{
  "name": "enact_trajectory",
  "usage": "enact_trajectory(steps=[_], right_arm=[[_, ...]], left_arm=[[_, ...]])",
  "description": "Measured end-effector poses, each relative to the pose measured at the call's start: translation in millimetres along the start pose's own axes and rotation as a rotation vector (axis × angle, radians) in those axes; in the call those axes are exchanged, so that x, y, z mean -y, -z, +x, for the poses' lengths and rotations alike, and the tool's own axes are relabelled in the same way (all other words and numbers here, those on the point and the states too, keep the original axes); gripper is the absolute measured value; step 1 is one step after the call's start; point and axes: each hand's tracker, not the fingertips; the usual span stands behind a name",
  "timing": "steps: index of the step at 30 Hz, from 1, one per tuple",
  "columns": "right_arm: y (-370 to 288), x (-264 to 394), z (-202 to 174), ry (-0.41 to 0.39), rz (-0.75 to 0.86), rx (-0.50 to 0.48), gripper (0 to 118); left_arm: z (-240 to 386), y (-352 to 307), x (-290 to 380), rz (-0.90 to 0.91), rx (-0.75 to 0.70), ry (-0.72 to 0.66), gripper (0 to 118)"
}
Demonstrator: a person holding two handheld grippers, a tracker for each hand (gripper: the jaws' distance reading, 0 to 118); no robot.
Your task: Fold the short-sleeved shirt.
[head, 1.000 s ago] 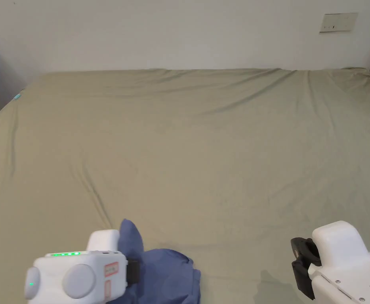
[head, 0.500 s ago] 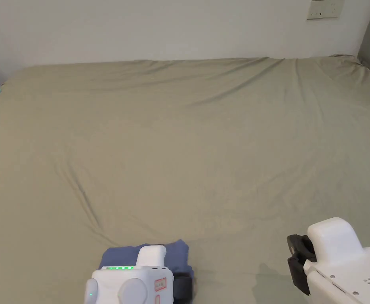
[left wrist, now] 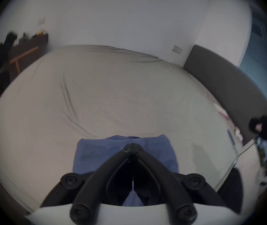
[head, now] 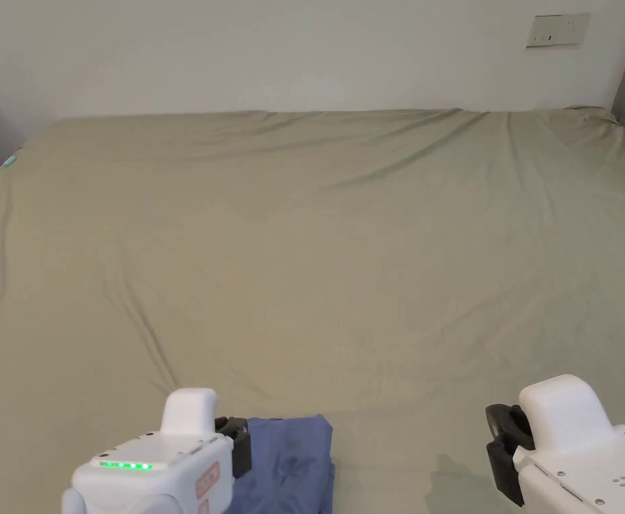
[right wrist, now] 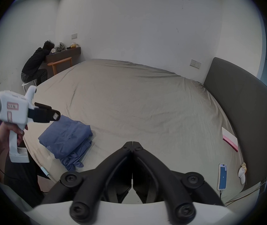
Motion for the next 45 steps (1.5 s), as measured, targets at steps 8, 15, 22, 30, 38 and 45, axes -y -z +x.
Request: enact_trajectory(steps=[8,15,22,30,38,45], right_arm=[[-5,4,5,-0.003,-0.011,0.014,1],[0,7,11,0.009,-0.028,0.027,1],[20,3,7,0.063,-0.044,-0.042,1],[56,-13,-29,0.043,-0.032,-0.204,1],[133,19,-106,-0.101,-0.234,-0.374,1],[176,67,-139,-0.184,-0.385,-0.403,1]], left_arm=[[66,51,61,-0.141,-0.064,0.256,0],[111,46,77,-0.064,-0.143,0.480,0],[136,34,90,-0.181,0.290,0.418,0],[48,-20,60,0.019,0.244,0.137,0],[-68,-44,41,0.082,-0.005,0.008,0],[-121,-31,43,0.005,0.051,-0.151,0]])
